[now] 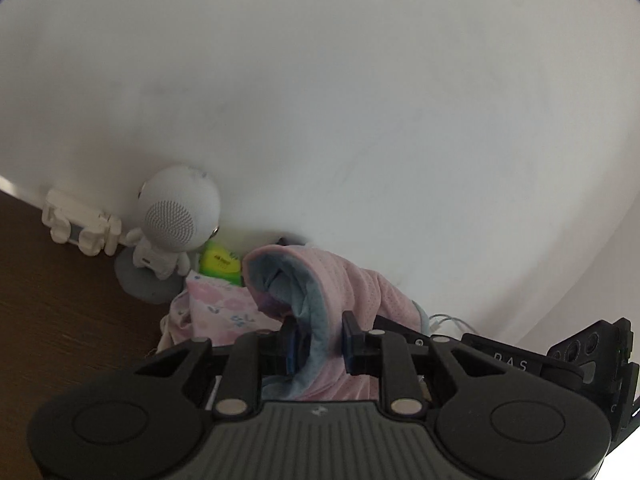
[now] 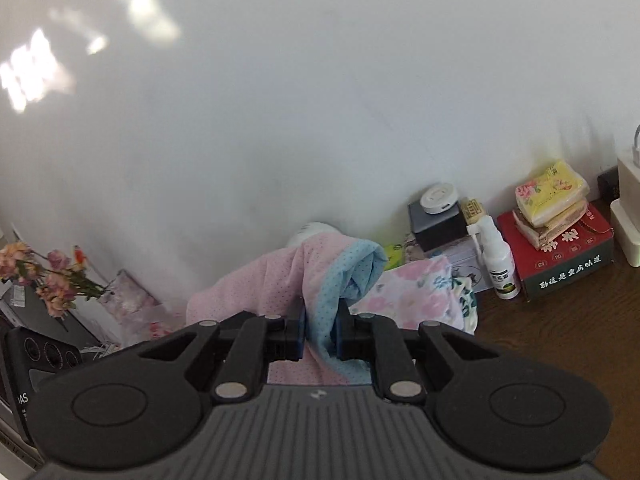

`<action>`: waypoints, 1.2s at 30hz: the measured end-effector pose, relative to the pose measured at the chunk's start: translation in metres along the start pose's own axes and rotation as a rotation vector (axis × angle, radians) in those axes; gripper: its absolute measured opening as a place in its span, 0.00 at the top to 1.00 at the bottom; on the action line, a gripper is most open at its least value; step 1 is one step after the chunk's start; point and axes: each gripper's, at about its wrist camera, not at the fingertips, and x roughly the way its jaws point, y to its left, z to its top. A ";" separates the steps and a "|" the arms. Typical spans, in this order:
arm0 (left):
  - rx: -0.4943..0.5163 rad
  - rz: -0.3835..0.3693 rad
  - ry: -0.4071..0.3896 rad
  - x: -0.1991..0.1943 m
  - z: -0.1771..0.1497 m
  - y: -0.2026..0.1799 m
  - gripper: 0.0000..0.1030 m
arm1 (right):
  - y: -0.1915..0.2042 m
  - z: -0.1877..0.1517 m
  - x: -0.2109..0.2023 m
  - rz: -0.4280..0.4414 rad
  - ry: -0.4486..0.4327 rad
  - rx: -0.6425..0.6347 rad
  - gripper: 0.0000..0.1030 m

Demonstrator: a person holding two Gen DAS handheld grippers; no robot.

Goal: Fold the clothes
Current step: 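Carry the bundle with the left tool and place it on the clothes stack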

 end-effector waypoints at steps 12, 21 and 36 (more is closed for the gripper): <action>0.133 0.124 -0.183 -0.030 0.003 -0.005 0.42 | -0.004 -0.006 -0.030 -0.098 -0.167 -0.131 0.51; 0.282 0.225 -0.101 0.013 -0.009 -0.034 0.89 | 0.030 -0.035 0.007 -0.243 -0.149 -0.426 0.84; 0.447 0.229 -0.288 -0.117 -0.060 -0.078 0.00 | 0.080 -0.081 -0.082 -0.189 -0.216 -0.463 0.32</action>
